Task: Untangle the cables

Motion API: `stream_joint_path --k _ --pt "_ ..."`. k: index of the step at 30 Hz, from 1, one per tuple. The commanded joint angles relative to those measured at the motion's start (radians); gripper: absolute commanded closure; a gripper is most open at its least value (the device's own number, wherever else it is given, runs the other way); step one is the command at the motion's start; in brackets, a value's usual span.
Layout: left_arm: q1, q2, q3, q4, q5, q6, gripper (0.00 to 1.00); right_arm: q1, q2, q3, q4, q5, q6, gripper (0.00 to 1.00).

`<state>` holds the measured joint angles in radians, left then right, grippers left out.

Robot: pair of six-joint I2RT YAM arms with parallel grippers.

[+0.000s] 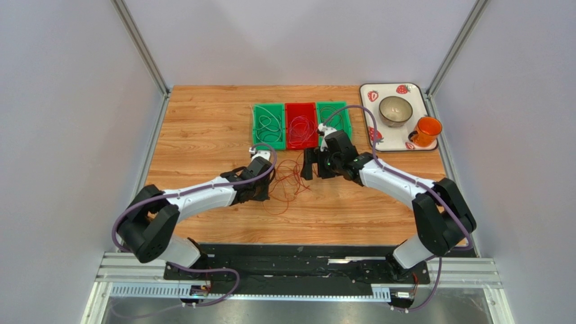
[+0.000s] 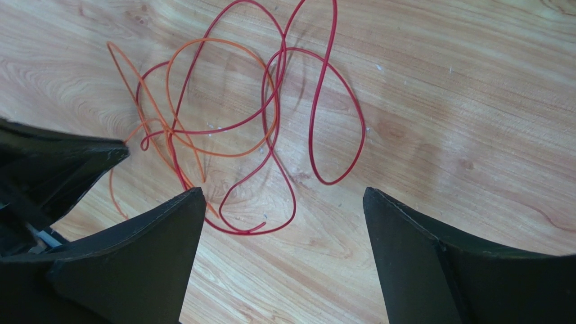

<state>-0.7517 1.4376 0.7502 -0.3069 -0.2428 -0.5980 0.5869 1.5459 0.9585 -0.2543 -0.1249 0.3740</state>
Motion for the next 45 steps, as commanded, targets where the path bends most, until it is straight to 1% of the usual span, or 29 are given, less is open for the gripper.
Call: stream_joint_path --k 1,6,8,10,14,17,21,26,34,39,40,41,43,44,45 --pt "0.005 0.052 0.028 0.086 0.017 -0.002 1.00 0.007 -0.085 -0.040 0.101 -0.042 -0.026 0.08" --pt "0.006 0.089 0.041 0.106 0.025 -0.003 1.00 0.005 -0.130 -0.092 0.147 -0.070 -0.030 0.07" --pt "0.006 0.102 0.049 0.111 0.028 -0.003 1.00 0.005 -0.177 -0.127 0.203 -0.078 -0.029 0.07" --pt "0.006 0.112 0.054 0.111 0.030 0.001 1.00 0.005 -0.191 -0.153 0.220 -0.055 -0.018 0.07" --pt "0.008 0.118 0.055 0.111 0.034 0.001 1.00 0.017 -0.156 -0.115 0.171 0.001 -0.006 0.08" --pt "0.008 0.112 0.054 0.107 0.034 0.001 1.00 0.056 -0.135 -0.086 0.133 0.068 -0.015 0.08" --pt "0.011 0.109 0.051 0.112 0.034 0.001 1.00 0.090 -0.064 -0.023 0.049 0.194 -0.006 0.07" --pt "0.011 0.116 0.051 0.115 0.039 0.004 1.00 0.100 0.020 0.078 -0.029 0.226 -0.010 0.08" --pt "0.012 0.107 0.044 0.117 0.040 0.004 1.00 0.100 0.071 0.131 -0.083 0.274 -0.001 0.08" --pt "0.014 0.110 0.043 0.123 0.042 0.004 1.00 0.100 0.097 0.158 -0.091 0.262 -0.009 0.13" --pt "0.012 0.113 0.043 0.123 0.042 0.004 1.00 0.100 0.097 0.158 -0.089 0.257 -0.012 0.16" --pt "0.012 0.112 0.043 0.124 0.042 0.004 1.00 0.099 0.097 0.157 -0.086 0.255 -0.012 0.21" --pt "0.014 0.112 0.041 0.123 0.042 0.004 1.00 0.100 0.100 0.160 -0.085 0.248 -0.017 0.26" --pt "0.015 0.112 0.043 0.124 0.042 0.004 1.00 0.100 0.102 0.161 -0.085 0.248 -0.017 0.35" --pt "0.015 0.112 0.041 0.124 0.042 0.004 1.00 0.100 0.105 0.163 -0.086 0.245 -0.017 0.38"
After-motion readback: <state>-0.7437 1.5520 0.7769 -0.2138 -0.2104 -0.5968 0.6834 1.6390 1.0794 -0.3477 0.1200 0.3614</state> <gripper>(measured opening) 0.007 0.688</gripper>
